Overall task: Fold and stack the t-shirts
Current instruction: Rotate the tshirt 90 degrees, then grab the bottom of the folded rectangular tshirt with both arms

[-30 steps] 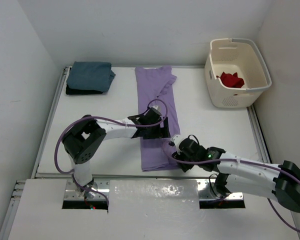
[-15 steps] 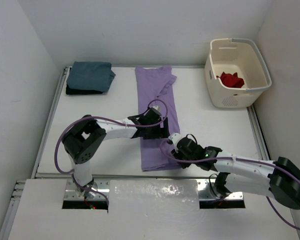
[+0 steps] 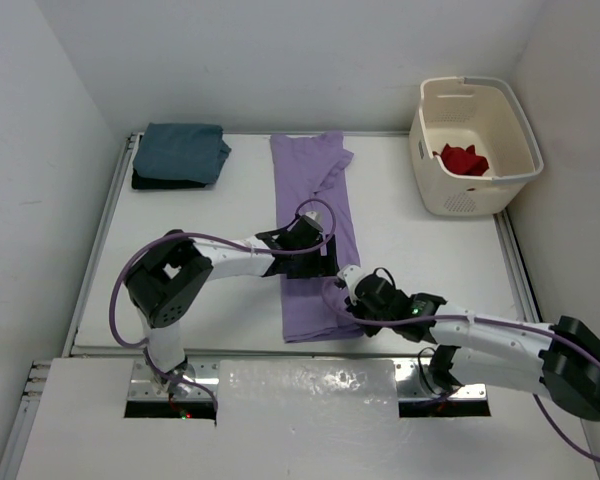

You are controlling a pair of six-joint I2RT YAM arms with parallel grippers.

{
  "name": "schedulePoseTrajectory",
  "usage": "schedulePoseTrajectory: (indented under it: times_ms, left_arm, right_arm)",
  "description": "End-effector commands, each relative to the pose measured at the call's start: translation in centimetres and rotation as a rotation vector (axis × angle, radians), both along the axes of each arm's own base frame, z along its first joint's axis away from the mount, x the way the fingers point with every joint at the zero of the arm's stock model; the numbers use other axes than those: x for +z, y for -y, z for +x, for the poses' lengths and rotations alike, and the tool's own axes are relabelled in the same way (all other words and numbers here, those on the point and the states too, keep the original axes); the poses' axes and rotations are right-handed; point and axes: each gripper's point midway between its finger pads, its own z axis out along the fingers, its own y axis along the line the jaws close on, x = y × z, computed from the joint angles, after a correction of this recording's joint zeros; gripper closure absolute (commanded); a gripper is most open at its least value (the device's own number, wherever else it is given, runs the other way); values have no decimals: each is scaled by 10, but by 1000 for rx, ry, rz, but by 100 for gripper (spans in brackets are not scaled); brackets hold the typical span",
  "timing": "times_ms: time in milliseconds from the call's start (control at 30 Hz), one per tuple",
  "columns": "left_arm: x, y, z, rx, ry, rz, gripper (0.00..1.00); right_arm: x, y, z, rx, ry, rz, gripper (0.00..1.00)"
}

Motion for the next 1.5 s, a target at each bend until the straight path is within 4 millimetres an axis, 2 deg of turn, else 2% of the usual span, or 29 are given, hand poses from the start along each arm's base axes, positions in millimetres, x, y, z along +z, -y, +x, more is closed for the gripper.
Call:
schedulePoseTrajectory:
  times_ms: [0, 167, 300, 433, 633, 667, 733, 867, 933, 1000, 1033, 1100, 1167, 1200, 1267, 1300, 1333, 1367, 1400, 1433, 1467]
  left_arm:
    - [-2, 2, 3, -9, 8, -11, 18]
    - [-3, 3, 4, -8, 11, -11, 18]
    - [-4, 2, 4, -8, 5, -5, 18]
    - [-6, 2, 3, -9, -1, -1, 19]
    - [-6, 2, 3, -9, -2, -1, 20]
    - [-6, 2, 3, -12, -2, 2, 20]
    - [-4, 3, 4, -14, 3, -1, 20]
    - [-3, 2, 4, -16, 5, 2, 20]
    - [-3, 4, 4, -20, 6, -1, 20]
    - [-3, 5, 4, -28, 5, -4, 20]
    - [-2, 6, 4, -33, 4, -8, 20]
    - [2, 9, 3, -53, 8, -20, 20]
    - [12, 12, 3, -74, 26, -30, 17]
    - [25, 15, 5, -80, 52, -45, 15]
    - [40, 13, 5, -89, 82, -32, 11]
    - [60, 15, 8, -86, 119, -53, 9]
    - [69, 13, 8, -89, 135, -40, 8]
    - [78, 10, 8, -83, 151, -44, 7]
    - [99, 8, 6, -81, 184, -72, 4]
    - [106, 4, 2, -82, 186, -70, 3]
    - [124, -7, 1, -51, 228, -66, 0]
  right_arm:
    - [7, -2, -5, -26, -10, 63, 100]
    - [6, 4, -20, -21, -20, 127, 100]
    - [-7, 19, -28, -44, -51, 85, 100]
    - [-13, 32, -27, -98, -49, 35, 100]
    - [-8, 40, -26, -147, -21, 55, 100]
    - [-9, 47, -27, -154, -23, 23, 99]
    - [-7, 44, -27, -166, -25, 47, 98]
    - [-13, 57, -34, -226, -65, -7, 98]
    - [-15, 55, -34, -253, -72, 14, 94]
    - [-17, 49, -37, -232, -91, 41, 88]
    - [-17, 49, -37, -230, -91, 40, 78]
    - [-16, 54, -35, -245, -81, 13, 76]
    - [-6, 56, -32, -255, -65, 3, 70]
    - [-1, 53, -31, -244, -63, 14, 62]
    - [17, 43, -24, -246, -37, 60, 48]
    - [25, 37, -22, -236, -32, 87, 46]
    - [29, 33, -19, -231, -22, 102, 38]
    - [32, 32, -17, -238, -16, 111, 34]
    - [38, 29, -15, -239, -6, 122, 30]
    - [41, 27, -12, -240, 2, 131, 14]
    - [45, 24, -9, -251, 7, 142, 1]
